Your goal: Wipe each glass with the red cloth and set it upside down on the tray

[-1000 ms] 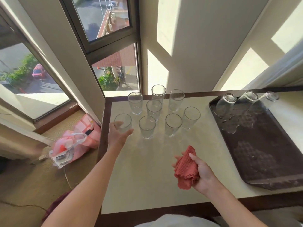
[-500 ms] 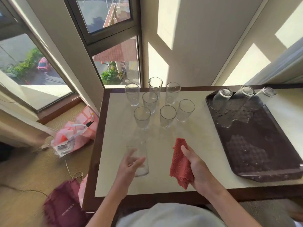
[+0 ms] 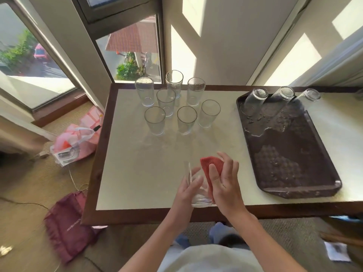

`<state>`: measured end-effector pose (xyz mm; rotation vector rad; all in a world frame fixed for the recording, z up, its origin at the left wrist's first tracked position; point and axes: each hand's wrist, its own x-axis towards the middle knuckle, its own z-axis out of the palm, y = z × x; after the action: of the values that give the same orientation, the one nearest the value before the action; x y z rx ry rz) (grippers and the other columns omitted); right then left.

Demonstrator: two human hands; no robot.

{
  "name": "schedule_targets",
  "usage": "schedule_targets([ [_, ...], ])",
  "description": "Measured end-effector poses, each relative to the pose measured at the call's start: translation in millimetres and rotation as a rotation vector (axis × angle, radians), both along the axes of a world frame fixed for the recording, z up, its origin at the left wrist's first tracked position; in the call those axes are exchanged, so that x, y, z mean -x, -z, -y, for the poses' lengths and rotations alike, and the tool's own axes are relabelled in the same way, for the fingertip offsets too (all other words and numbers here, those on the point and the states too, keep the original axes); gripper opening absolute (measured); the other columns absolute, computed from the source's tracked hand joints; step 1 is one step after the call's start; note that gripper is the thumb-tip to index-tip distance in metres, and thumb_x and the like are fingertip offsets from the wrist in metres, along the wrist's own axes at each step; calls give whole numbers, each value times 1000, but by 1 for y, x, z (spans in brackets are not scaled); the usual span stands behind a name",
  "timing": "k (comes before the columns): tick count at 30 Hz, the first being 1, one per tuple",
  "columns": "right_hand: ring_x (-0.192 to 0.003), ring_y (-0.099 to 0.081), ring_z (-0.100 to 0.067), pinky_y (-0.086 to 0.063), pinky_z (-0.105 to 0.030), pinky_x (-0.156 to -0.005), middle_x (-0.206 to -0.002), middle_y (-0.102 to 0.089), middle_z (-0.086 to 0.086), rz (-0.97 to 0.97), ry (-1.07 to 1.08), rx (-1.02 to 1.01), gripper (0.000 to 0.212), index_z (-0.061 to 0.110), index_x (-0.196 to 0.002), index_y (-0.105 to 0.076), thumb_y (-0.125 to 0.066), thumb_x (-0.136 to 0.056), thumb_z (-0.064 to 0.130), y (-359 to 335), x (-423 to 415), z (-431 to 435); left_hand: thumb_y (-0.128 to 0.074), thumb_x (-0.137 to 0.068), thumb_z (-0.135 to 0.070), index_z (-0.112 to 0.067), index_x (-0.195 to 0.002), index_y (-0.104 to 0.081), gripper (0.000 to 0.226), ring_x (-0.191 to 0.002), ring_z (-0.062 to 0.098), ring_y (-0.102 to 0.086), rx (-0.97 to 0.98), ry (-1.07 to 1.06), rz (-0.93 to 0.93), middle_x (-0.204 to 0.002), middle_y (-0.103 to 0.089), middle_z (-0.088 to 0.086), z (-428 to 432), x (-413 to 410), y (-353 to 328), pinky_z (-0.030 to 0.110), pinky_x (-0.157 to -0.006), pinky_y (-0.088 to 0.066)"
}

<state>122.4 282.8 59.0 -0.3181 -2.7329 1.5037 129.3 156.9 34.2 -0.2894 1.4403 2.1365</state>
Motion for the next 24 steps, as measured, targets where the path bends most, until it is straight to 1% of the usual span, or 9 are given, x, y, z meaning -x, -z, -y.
schedule_targets([
  [3,-103,-58,-10,-52,-21,-90,-130,-45,-8,99,33,306,55,31,-133,-36,-36,-91,67,0,4,-14,-69,-78,-50,-24,-131,-55,61,-83,29,-66,-25,-14,14,-96,-65,13,-12,-6,-3,51,-87,-50],
  [5,-81,-62,-28,-56,-39,-70,-105,-60,-20,191,56,599,53,28,-121,-38,-41,-89,71,-4,6,-24,-68,-79,-47,-23,-129,-57,56,-77,27,-69,-23,-24,-11,-90,-69,11,-23,-7,-8,49,-84,-53],
  [7,-69,-62,-28,-54,-36,-59,-88,-63,-14,245,73,791,48,23,-115,-39,-48,-89,63,-10,6,-33,-67,-81,-46,-21,-127,-60,52,-78,27,-68,23,-56,-50,-89,-68,16,-36,-5,-16,47,-81,-54],
  [9,-73,-65,-24,-57,-36,-66,-86,-65,-8,236,23,775,51,21,-113,-43,-63,-85,58,-15,6,-45,-64,-82,-50,-17,-128,-59,56,-84,27,-68,86,-93,-94,-91,-63,24,-48,-3,-22,44,-81,-56],
  [12,-78,-65,-35,-59,-48,-73,-90,-65,-18,182,-17,710,49,19,-105,-55,-76,-75,52,-23,9,-62,-62,-79,-54,-17,-126,-61,59,-85,21,-69,113,-126,-110,-89,-69,8,-62,0,-27,43,-84,-56],
  [15,-78,-68,-42,-55,-56,-74,-94,-69,-24,168,77,709,23,13,-102,-64,-67,-90,33,-33,18,-81,-65,-71,-61,-24,-125,-60,66,-84,20,-69,132,-200,-51,-89,-70,-1,-73,6,-29,45,-91,-51],
  [18,-81,-70,-36,-53,-54,-76,-103,-71,-24,251,127,848,27,5,-110,-65,-50,-99,26,-40,26,-101,-66,-72,-59,-24,-128,-57,67,-78,16,-68,201,-264,-48,-84,-70,-4,-80,14,-31,34,-81,-53],
  [22,-88,-65,-38,-49,-60,-87,-98,-73,-19,345,70,948,40,7,-103,-71,-51,-90,39,-47,27,-118,-67,-67,-64,-30,-128,-55,70,-84,15,-69,290,-291,-98,-93,-66,-2,-92,24,-37,23,-76,-49],
  [24,-82,-66,-33,-54,-54,-78,-90,-73,-14,368,-25,938,38,15,-105,-71,-54,-89,45,-49,24,-117,-67,-66,-68,-35,-127,-52,70,-93,17,-69,317,-308,-123,-98,-64,2,-98,27,-39,26,-83,-48],
])
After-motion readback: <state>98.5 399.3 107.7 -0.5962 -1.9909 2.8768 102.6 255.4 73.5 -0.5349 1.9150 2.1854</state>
